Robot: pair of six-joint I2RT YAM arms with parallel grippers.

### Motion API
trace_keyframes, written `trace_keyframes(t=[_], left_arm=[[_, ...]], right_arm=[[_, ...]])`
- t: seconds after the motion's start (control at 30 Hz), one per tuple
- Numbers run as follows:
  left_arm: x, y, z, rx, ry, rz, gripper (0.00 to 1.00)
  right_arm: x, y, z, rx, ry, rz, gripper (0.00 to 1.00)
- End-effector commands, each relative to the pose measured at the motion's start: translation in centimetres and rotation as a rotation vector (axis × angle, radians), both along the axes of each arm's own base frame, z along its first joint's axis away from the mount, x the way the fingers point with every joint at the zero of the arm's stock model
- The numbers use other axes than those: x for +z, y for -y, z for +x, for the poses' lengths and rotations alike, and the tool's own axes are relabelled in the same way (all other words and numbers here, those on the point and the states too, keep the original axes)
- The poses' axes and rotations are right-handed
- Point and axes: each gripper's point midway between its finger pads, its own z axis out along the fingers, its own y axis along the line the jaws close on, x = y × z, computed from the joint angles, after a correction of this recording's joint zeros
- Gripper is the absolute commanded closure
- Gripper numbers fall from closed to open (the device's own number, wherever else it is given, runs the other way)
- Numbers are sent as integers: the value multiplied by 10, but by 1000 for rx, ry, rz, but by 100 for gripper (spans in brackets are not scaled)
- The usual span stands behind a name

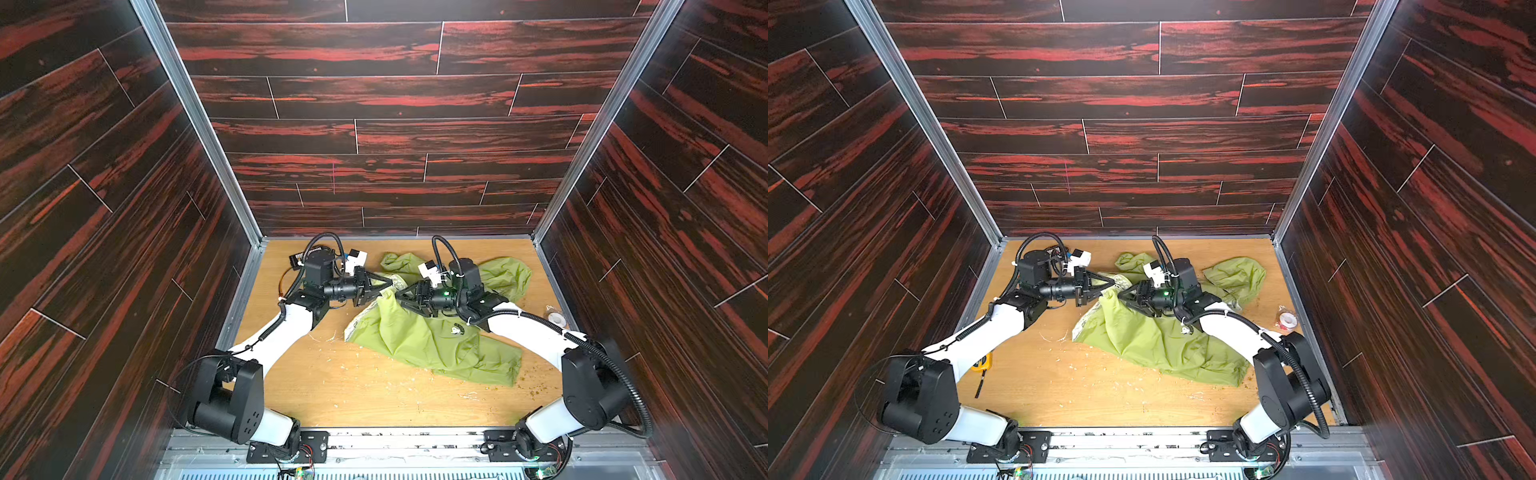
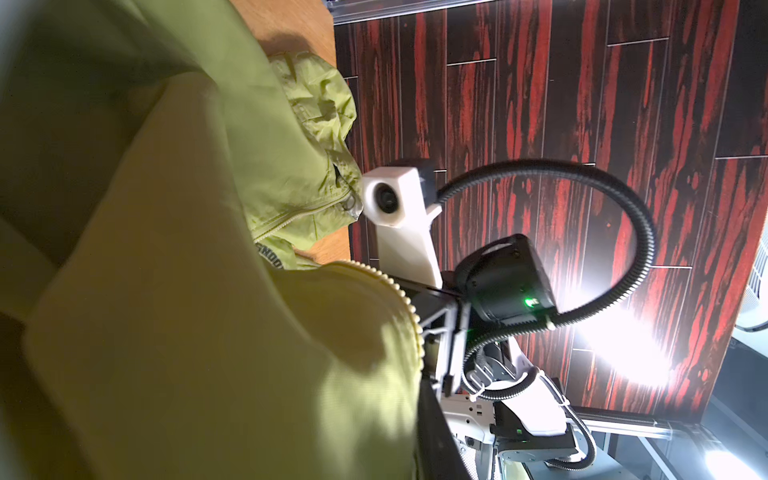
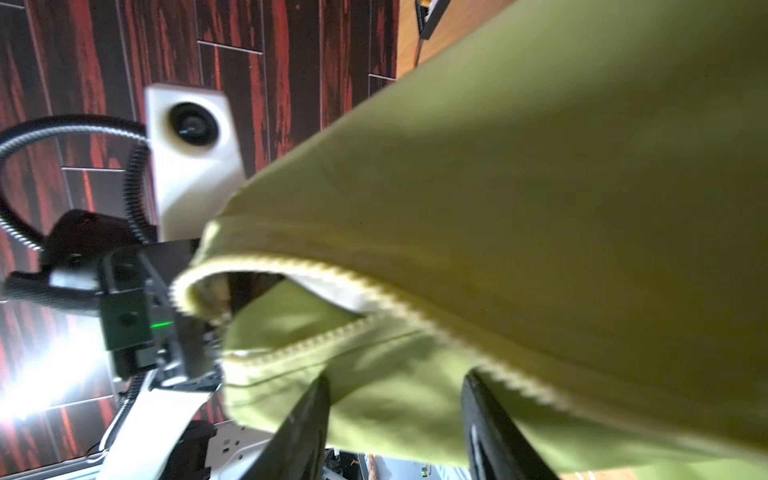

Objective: Zip up the jacket

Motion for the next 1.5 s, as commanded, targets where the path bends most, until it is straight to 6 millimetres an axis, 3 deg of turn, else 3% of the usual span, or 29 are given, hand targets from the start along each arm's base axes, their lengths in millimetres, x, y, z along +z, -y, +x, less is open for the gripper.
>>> trace_keyframes(t=[0.0,0.2,0.37,0.67,0.83,1.2,1.47], left_arm=[[-7,-3,-7,0,5,36,82],[-74,-31,-23,52,-134,314,73],[-99,-56,-22,157,-188,372,67],[-87,-61,-19,174,-151,363,61],[-95,-71,-29,167,-197,439,56],[-94,-81,-44,178,-219,479,56],[-84,-79,-44,185,-196,433,62]], right_arm=[[-22,-8,-2,28,-31,-15,45],[-64,1,-9,18,-121,-109,46],[-83,9,-21,28,-142,-169,45],[-81,2,-28,55,-131,-186,46],[-75,0,-27,55,-122,-185,46],[-70,-5,-26,53,-119,-179,46],[-70,-5,-29,50,-120,-182,46]])
